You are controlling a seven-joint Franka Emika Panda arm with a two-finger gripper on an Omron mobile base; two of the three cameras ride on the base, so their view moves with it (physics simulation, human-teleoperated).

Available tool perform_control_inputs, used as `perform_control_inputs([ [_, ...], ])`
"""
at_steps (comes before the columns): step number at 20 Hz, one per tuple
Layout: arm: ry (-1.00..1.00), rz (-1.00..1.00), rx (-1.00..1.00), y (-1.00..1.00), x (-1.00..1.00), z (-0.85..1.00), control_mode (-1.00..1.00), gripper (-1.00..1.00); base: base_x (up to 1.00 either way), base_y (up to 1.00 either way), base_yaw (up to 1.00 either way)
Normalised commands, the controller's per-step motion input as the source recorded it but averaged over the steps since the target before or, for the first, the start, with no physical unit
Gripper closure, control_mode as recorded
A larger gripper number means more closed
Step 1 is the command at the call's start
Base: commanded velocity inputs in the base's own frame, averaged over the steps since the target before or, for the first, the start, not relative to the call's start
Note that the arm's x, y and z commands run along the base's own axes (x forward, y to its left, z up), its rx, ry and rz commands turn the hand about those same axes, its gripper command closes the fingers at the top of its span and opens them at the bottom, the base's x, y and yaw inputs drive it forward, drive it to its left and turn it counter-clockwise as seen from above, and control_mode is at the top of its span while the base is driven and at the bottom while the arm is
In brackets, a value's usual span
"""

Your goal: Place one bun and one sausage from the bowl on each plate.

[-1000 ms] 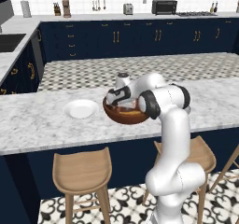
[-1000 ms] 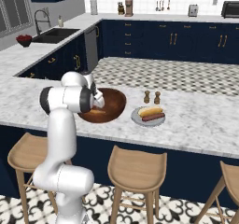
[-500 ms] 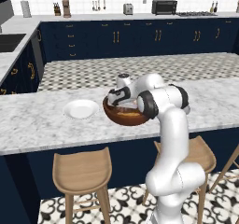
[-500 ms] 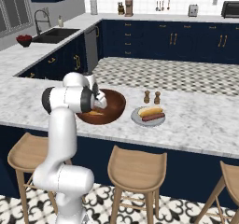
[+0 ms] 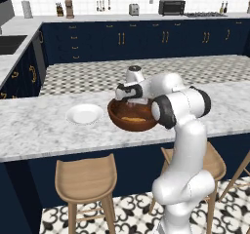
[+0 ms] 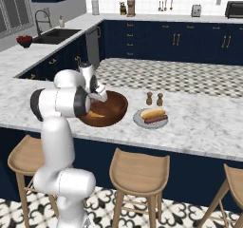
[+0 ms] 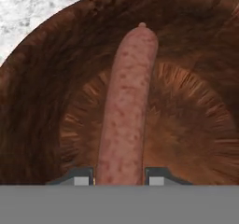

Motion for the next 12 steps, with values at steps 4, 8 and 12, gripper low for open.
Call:
perform_control_inputs([
  [4,-0.04,0.15,-0.07,0.13,-1.0,1.0,-1.0,1.0,0.0,0.0,0.0],
  [8,-0.03,0.23,-0.06,0.95,-0.79,1.0,-1.0,1.0,0.0,0.0,0.0],
  [12,0.12,0.26,-0.16,1.0,-0.37,0.62,-1.0,1.0,0.0,0.0,0.0],
])
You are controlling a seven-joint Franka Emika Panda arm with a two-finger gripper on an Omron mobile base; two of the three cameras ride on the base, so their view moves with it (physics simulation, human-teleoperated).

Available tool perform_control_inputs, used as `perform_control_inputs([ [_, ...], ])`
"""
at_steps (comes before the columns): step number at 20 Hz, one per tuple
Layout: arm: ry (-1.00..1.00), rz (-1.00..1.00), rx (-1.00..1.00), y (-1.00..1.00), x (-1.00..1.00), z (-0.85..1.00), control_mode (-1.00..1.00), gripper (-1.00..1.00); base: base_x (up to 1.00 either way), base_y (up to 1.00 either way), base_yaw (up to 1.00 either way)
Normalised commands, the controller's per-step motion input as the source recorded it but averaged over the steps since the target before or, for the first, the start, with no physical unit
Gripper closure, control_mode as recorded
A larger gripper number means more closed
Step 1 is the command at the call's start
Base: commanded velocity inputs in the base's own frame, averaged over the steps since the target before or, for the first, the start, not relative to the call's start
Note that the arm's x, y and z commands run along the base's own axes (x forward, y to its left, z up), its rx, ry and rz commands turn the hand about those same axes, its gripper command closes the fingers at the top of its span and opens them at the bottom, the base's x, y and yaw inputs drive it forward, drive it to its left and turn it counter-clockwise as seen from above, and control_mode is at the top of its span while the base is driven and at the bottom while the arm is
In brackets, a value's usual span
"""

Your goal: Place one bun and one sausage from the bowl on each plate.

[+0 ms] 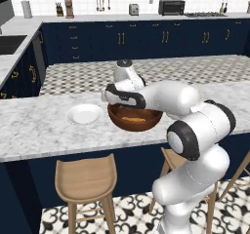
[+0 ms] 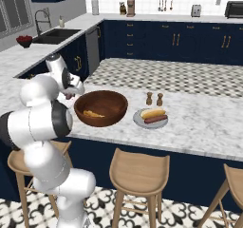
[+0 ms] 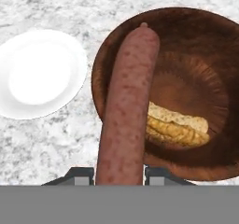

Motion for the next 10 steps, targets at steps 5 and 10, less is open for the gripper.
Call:
perform_control_inputs([
  [5,0.2,0.22,-0.13,1.0,-0.03,0.72,-1.0,1.0,0.0,0.0,0.0],
  [10,0.11,0.16,-0.05,1.0,0.0,-0.01,-1.0,1.0,0.0,0.0,0.0],
])
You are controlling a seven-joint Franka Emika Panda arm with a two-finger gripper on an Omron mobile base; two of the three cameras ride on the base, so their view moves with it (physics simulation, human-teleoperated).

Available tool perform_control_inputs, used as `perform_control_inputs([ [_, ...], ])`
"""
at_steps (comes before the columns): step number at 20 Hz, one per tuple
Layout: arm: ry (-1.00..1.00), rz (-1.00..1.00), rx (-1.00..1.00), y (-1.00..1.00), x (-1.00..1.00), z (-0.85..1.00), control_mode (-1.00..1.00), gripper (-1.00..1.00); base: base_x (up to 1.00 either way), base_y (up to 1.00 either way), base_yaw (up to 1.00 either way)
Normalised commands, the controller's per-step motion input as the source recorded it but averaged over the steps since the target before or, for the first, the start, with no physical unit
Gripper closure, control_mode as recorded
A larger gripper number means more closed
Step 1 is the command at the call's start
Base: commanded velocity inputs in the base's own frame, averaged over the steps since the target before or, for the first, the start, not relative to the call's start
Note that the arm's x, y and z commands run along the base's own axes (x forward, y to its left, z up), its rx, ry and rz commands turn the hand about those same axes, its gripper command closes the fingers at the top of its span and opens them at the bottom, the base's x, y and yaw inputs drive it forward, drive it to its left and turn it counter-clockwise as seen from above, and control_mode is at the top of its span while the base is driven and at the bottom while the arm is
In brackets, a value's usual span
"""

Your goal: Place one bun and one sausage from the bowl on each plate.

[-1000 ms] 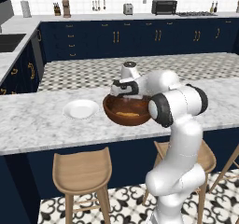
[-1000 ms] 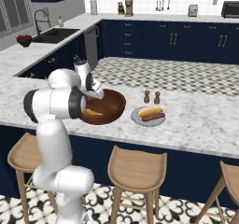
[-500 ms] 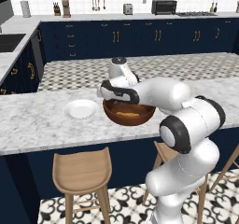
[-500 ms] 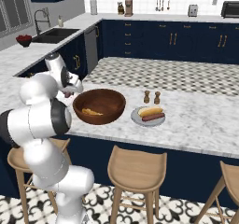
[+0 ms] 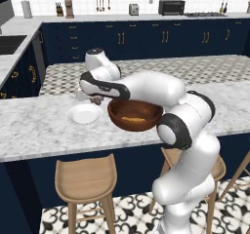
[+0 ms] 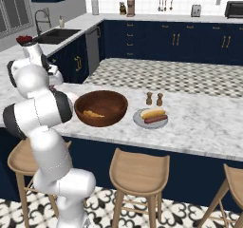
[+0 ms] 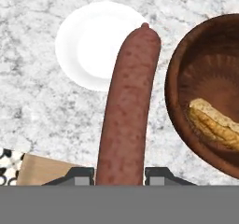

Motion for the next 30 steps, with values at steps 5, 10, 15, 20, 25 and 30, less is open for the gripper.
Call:
perform_control_inputs([
  [5,0.01,0.16,0.0,0.96,0.21,-0.93,-1.0,1.0,0.0,0.0,0.0],
  [10,-0.08,0.09,0.0,0.28,0.82,-0.6,-1.0,1.0,0.0,0.0,0.0],
  [15,-0.02,0.0,0.0,-0.13,0.92,-0.17,-1.0,-1.0,0.0,0.0,0.0],
  [20,0.0,0.02,0.0,-0.04,0.33,-0.25,-1.0,-1.0,0.0,0.0,0.0],
  [25,-0.02,0.0,-0.06,-0.4,0.44,-0.7,-1.0,-1.0,0.0,0.0,0.0],
  [30,-0.02,-0.13,0.02,-0.97,-0.15,0.86,-1.0,-1.0,0.0,0.0,0.0],
])
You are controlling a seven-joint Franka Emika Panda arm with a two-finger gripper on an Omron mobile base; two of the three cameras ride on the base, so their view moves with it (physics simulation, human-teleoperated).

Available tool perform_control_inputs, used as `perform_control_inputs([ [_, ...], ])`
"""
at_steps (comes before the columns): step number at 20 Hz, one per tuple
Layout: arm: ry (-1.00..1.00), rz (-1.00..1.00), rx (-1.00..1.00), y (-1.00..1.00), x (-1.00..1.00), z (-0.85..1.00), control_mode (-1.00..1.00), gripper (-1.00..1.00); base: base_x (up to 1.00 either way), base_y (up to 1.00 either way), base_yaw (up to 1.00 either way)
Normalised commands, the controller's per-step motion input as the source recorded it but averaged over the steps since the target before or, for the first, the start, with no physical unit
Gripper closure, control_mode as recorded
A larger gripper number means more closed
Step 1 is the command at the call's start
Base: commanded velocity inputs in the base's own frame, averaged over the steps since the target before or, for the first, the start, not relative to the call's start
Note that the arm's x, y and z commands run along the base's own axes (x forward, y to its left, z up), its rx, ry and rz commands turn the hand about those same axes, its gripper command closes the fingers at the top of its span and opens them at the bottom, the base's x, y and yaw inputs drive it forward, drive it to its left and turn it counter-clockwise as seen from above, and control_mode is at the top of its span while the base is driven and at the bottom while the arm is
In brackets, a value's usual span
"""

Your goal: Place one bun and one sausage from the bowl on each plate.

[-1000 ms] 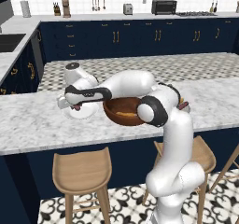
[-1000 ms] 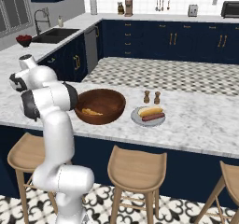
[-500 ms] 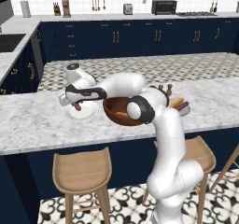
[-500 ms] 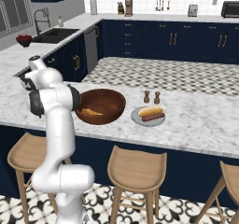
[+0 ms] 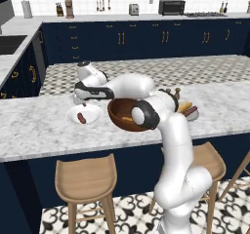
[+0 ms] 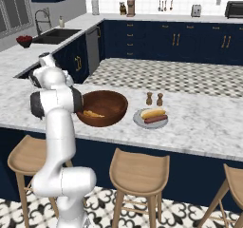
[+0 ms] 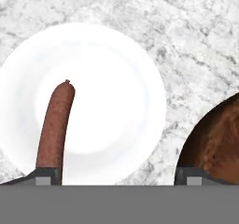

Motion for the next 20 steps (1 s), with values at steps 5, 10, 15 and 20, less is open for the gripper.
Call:
perform_control_inputs([
  [5,0.16,-0.15,-0.05,-1.0,-0.53,0.78,-1.0,-1.0,0.0,0.0,0.0],
  [10,0.34,-0.1,-0.1,-1.0,-0.62,-0.06,-1.0,-1.0,0.0,0.0,0.0],
  [15,0.08,-0.04,0.03,-0.65,0.06,-0.22,-1.0,-1.0,0.0,0.0,0.0],
  [20,0.23,0.21,0.04,-0.63,0.22,-0.23,-1.0,-1.0,0.0,0.0,0.0],
])
